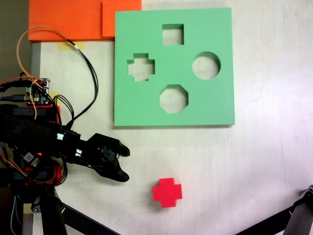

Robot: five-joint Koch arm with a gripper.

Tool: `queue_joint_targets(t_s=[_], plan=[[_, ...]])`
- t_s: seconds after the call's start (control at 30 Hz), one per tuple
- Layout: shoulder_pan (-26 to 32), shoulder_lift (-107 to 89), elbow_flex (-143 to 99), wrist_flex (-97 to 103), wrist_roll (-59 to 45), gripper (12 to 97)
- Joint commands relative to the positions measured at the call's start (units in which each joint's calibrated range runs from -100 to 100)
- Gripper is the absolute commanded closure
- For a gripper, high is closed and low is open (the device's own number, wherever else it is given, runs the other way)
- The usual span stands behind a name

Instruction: Put the cross columnar block into the corresponding hole

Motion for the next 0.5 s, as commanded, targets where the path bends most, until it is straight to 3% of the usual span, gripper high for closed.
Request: queue_joint_targets(t_s=[0.0,0.3,0.4,0.47], plan=[[0.1,-0.4,6.3,-21.3,4.0,62.3],[3.1,-0.4,38.5,-65.8,11.2,64.0],[3.0,2.4,53.9,-78.0,11.1,50.9],[2.9,8.7,64.0,-84.3,10.8,47.4]])
